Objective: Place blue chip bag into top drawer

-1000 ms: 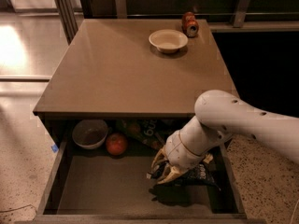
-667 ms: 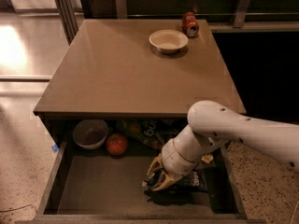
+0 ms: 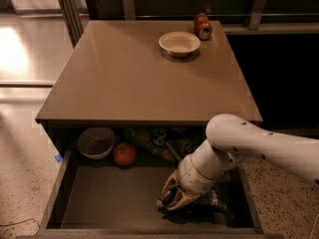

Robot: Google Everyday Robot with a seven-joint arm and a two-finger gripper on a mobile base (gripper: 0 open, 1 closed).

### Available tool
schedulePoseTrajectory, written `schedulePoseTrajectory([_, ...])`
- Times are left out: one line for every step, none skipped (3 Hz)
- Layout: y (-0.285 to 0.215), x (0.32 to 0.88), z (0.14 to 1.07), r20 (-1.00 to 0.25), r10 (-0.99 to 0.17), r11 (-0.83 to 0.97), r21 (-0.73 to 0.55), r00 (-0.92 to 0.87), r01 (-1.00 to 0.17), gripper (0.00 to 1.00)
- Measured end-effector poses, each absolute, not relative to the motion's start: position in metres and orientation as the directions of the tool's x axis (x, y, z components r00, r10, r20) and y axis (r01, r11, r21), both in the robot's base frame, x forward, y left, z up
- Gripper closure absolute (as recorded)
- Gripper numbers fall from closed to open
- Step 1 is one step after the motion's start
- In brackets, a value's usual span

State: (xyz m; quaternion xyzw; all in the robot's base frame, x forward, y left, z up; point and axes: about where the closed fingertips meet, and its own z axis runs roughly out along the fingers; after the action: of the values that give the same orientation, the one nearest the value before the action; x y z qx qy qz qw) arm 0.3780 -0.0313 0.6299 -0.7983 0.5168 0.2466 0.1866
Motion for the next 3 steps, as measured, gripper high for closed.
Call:
schedulePoseTrajectory([-0.0313,0.3780,0.6299,-0.587,-0.733,-0.396,-0.043,0.344,-0.917,0.75])
schedulePoseTrajectory([-0.0313,0.3779,0.6299,-0.587,-0.733,-0.396,-0.043,0.344,-0.917,0.51])
schedulePoseTrajectory([-0.0313,0.3779,0.6299,-0.587,-0.733,-0.396,-0.043,0.344,-0.917,0.20])
